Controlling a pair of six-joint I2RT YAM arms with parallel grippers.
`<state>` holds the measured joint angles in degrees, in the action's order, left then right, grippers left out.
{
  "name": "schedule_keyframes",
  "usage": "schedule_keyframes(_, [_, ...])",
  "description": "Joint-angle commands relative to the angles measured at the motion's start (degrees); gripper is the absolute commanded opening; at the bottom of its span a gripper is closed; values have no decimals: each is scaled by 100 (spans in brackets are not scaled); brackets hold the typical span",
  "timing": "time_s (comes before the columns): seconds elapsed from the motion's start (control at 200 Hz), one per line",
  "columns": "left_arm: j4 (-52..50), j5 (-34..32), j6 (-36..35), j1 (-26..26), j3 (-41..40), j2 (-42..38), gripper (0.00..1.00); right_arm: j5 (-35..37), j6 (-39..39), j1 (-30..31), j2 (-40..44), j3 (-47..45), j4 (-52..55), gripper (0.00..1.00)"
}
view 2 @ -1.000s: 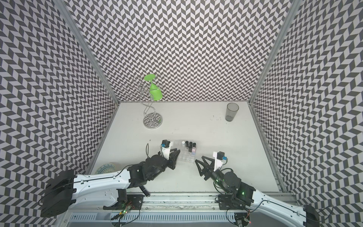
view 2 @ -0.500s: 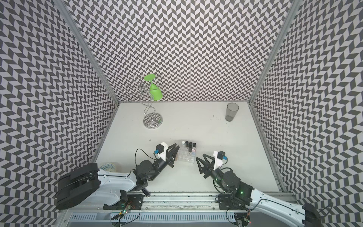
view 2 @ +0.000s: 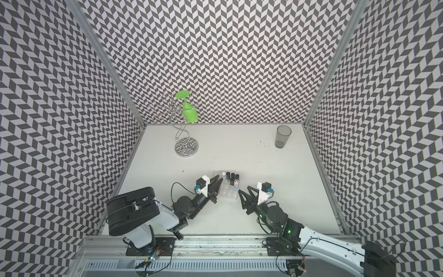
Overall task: Arrange the lipsticks in the organizer
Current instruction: Place the lipstick in the storage box.
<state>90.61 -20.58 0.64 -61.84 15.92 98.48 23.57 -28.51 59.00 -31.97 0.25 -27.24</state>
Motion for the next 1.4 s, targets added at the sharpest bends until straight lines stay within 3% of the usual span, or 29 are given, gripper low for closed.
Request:
schedule_keyframes(0.0, [1368, -106, -236, 30, 223, 252, 0, -32, 89, -140, 9, -745, -501, 59])
schedule_keyframes(0.075, [1092, 10, -154, 63, 520, 491, 0, -116, 105, -254, 88, -789, -497, 59])
schedule_keyframes(0.33, [1523, -10, -250, 135, 849, 1147, 0, -360, 148, -510, 468, -867, -325, 59])
schedule_keyframes(0.976, [1532, -253, -754, 222, 1320, 1274, 0, -465, 215, -556, 190, -895, -569, 59])
schedule_keyframes(1.397, [1533, 20, -698, 375, 1674, 1571, 0, -458, 224, -562, 243, -930, -578, 58])
